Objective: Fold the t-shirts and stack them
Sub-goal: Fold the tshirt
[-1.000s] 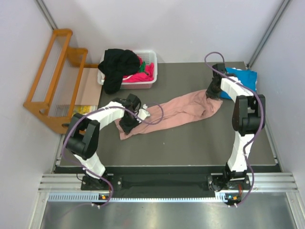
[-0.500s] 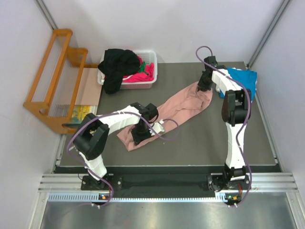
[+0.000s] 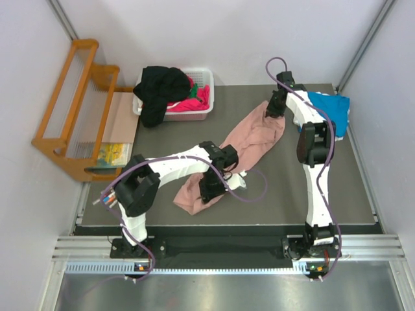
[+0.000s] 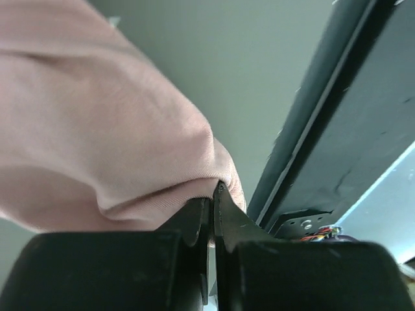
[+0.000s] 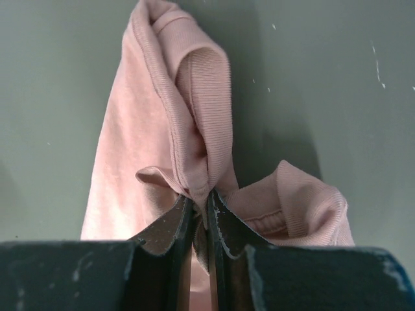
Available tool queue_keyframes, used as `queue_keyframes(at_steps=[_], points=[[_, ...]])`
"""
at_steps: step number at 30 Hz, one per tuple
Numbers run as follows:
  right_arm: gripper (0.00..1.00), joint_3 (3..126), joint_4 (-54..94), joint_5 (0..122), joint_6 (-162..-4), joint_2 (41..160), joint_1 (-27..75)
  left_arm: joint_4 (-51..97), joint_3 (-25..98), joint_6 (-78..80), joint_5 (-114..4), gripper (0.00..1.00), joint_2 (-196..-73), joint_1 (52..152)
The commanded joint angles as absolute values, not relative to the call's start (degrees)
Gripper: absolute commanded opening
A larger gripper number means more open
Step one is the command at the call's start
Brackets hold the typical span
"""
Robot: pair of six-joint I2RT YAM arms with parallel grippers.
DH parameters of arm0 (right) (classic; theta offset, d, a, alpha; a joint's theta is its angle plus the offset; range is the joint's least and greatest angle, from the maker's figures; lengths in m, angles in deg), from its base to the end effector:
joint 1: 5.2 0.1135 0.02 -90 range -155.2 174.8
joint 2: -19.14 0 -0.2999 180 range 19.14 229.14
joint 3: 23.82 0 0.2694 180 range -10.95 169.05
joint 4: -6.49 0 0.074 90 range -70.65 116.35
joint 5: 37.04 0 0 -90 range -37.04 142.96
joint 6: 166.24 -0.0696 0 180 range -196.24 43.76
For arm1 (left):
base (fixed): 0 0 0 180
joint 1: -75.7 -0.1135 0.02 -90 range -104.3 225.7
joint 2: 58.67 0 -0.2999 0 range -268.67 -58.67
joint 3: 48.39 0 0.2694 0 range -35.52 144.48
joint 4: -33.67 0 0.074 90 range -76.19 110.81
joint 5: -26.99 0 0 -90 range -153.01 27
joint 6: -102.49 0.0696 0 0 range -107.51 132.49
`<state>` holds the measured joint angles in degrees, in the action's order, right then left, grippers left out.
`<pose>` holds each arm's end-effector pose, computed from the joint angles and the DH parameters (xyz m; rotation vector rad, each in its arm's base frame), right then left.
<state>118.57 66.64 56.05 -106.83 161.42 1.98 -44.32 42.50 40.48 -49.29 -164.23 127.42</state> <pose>0.5931 0.0785 0.1732 0.5186 2.5971 0.2969 0.2067 -0.2885 0.1927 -1.9340 -2.3300 0.3421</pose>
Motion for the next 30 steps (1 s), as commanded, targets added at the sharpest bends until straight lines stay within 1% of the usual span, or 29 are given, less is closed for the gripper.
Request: queue_keyframes(at_steps=[1, 8, 12, 16, 22, 23, 24, 27, 28, 29, 30], points=[[0.0, 122.5, 63.4, 58.1, -107.3, 162.8, 1.3, -47.0, 46.5, 40.4, -44.9, 0.0, -167.2, 129.7], [0.0, 127.3, 60.9, 61.8, -108.1, 166.2, -0.5, -47.3, 50.8, 39.9, -40.8, 0.0, -171.3, 132.4], [0.0, 127.7, 57.5, 62.5, -109.3, 166.4, -1.7, -49.6, 53.1, 40.7, -38.0, 0.0, -172.8, 133.9], [0.0, 130.4, 56.1, 63.8, -110.2, 167.5, -3.1, -50.6, 53.3, 41.5, -37.0, 0.0, -173.8, 136.0], [0.0, 130.7, 53.8, 64.3, -110.5, 167.9, -3.7, -50.1, 53.3, 41.1, -33.2, 0.01, -174.8, 137.7], [0.12, 130.7, 53.6, 64.7, -110.5, 168.2, -3.7, -49.9, 53.3, 40.9, -33.2, 0.04, -174.5, 137.7], [0.25, 130.7, 53.5, 64.9, -110.4, 168.3, -3.7, -49.8, 53.1, 40.7, -33.7, 0.16, -174.5, 137.7], [0.46, 130.6, 54.1, 65.8, -109.4, 167.9, -3.6, -48.6, 51.5, 39.9, -35.8, 0.37, -173.1, 137.7], [0.55, 130.2, 54.8, 65.5, -109.1, 167.6, -3.5, -48.1, 51.0, 39.3, -36.5, 0.51, -171.6, 137.5], [0.69, 129.8, 55.0, 65.3, -108.2, 166.6, -3.5, -47.2, 50.7, 39.0, -37.2, 0.57, -170.8, 137.3], [0.75, 129.2, 55.3, 64.8, -107.9, 166.0, -3.5, -47.0, 50.3, 38.7, -37.7, 0.66, -170.1, 137.0]])
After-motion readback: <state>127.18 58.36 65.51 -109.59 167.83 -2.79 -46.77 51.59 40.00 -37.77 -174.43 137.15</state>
